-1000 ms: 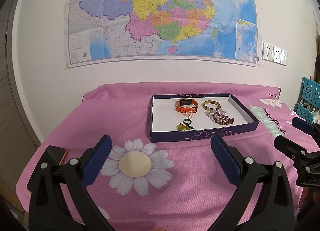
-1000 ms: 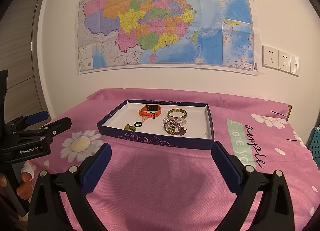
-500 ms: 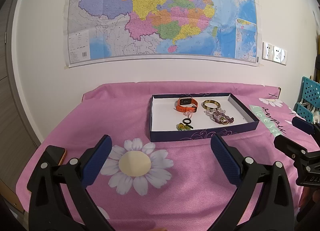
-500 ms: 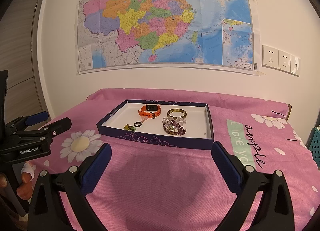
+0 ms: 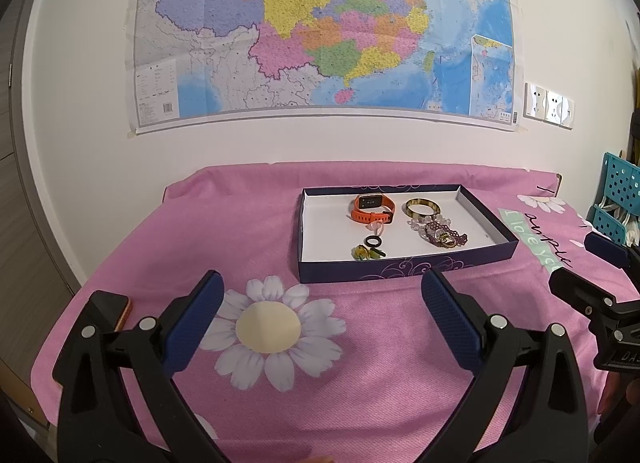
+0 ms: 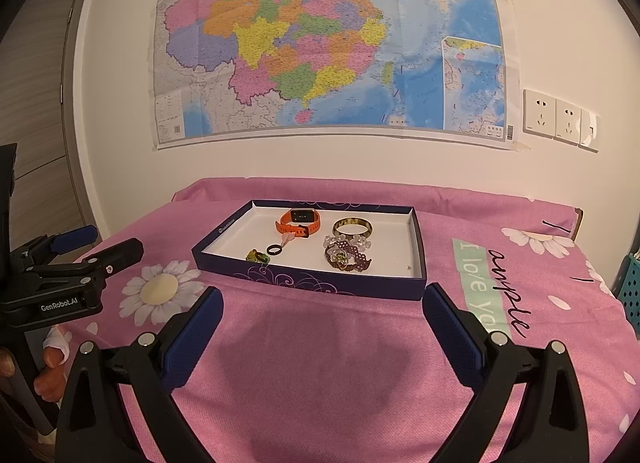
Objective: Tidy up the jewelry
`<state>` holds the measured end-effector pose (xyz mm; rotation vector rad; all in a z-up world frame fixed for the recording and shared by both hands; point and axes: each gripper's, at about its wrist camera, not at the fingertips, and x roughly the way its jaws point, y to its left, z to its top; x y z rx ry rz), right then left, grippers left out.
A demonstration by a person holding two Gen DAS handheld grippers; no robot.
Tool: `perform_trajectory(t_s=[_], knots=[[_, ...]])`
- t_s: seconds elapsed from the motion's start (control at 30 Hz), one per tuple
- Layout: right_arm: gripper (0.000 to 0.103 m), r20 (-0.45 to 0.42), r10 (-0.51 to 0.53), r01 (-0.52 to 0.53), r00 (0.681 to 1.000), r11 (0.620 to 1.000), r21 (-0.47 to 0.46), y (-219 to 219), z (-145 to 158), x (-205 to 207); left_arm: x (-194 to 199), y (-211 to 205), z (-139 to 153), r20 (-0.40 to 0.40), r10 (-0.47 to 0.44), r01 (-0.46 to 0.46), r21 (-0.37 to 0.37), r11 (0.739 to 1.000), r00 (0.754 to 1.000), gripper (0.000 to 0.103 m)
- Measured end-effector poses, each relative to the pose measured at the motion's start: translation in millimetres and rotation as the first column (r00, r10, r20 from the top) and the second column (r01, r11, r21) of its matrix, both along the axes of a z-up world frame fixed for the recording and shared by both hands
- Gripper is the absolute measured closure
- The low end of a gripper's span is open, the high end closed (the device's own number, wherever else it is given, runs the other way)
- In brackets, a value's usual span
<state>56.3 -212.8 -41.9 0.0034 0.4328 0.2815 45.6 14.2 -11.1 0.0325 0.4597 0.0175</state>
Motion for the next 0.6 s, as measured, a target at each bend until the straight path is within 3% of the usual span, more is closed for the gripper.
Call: perform_trajectory(t_s=[0.6], knots=[[0.007, 0.005, 0.001, -0.001, 1.000, 1.000, 0.003, -2.4, 2.0, 1.2, 0.7, 0.1, -0.4, -0.002, -0.001, 0.001, -0.002, 1.000, 1.000, 0.006]])
